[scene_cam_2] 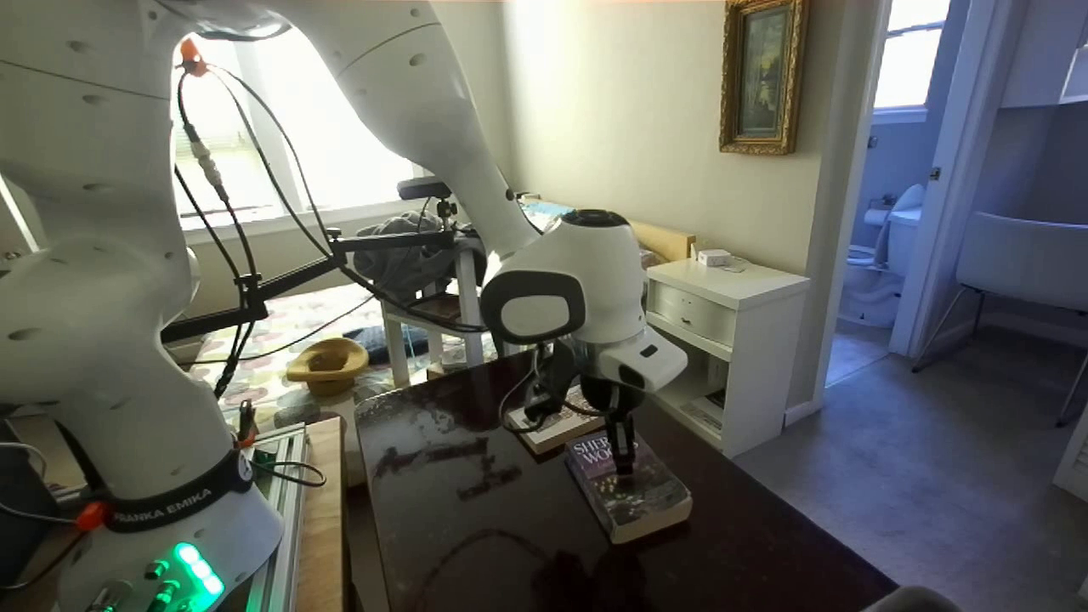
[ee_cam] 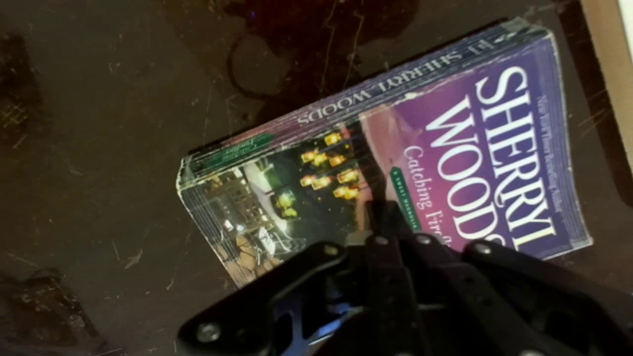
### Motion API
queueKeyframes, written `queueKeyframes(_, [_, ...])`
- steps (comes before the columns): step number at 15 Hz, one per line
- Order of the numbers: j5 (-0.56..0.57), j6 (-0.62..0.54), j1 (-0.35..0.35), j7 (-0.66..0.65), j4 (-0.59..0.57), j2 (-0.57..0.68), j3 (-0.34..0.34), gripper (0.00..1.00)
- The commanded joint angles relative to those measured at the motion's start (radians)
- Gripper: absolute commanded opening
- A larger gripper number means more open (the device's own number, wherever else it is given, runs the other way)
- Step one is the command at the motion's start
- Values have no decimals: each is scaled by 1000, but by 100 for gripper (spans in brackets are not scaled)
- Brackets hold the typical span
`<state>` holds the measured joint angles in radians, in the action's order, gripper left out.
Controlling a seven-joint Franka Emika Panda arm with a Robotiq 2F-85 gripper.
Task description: Rotate the book on the right.
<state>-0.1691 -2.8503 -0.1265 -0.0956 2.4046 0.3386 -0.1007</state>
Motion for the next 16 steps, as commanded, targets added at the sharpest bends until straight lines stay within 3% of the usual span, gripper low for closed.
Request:
queueKeyframes(1, [-29, 26, -10, -6, 47, -82, 18, 0])
queueKeyframes(3, [-27, 57, -17, 23, 68, -136, 28, 0])
queueKeyframes(7, [-58, 187, -44, 223, 72, -187, 90, 0])
queueKeyframes(9, [1, 211, -26, 289, 71, -183, 71, 0])
queueKeyframes(16, [161, 93, -24, 491, 81, -111, 52, 0])
